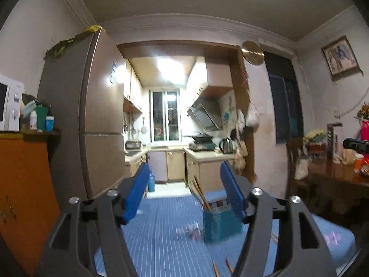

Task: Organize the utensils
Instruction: 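Move both open tools back down to the remaining chopsticks, then close the left tool on a chopstick while the right tool grasps another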

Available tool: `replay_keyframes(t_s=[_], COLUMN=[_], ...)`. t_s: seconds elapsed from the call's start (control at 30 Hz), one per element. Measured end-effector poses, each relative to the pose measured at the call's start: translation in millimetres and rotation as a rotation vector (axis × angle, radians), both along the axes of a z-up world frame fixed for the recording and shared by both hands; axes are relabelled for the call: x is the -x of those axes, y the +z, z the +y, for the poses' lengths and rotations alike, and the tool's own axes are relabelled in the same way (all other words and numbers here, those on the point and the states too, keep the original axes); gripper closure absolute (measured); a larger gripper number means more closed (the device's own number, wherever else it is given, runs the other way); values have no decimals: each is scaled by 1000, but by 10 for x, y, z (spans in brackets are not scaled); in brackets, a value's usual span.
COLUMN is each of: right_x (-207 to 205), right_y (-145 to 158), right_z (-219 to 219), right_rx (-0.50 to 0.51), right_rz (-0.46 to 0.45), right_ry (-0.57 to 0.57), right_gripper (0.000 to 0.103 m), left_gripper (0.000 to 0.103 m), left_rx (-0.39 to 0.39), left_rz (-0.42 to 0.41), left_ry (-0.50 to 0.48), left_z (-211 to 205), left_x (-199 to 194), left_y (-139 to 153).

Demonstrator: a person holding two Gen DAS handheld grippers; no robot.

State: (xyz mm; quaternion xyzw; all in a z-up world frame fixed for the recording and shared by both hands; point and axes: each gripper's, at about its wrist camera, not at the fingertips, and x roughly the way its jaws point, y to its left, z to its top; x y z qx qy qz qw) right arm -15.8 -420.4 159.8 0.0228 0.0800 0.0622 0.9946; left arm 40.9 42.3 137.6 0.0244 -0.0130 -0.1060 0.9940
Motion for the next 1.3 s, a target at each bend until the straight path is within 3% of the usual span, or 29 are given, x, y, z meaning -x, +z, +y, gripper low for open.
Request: replay_keyframes(t_s=[0.1,0.17,0.27,0.37,0.5,0.57,0.7,0.97,1.1,1.3], right_x=[354,543,621,614,676,671,624,592,546,408], right_y=[-469,-840,-1347,-1798,-2176,-2327,-2453,-2511,-2512,-2491], right_z=[136,260,393,521,692,784,881,933,911,961], right_rx=[84,120,96,82,88,107,138,145,128,154], right_rz=[45,83,180,257,272,283,289,265,268,288], right_ry=[11,0,1,-23,-73,-88,-82,-100,-94,-79], right_gripper=[55,55,54,54,55,60,73,75,76,86], left_gripper=[41,41,41,46,54,58,65,72,81,84], left_rx=[-40,-66,-49,-89,-164,-192,-215,-226,-230,-219], left_rz=[35,126,229,303,362,381,395,372,367,372], left_ry=[1,2,-2,8,17,25,29,42,40,40], left_z=[-27,-102,-142,-235,-376,-431,-483,-595,-635,-639], left_x=[295,381,492,597,611,577,527,555,582,556], left_y=[-353,-687,-1116,-1571,-2038,-2203,-2345,-2428,-2450,-2454])
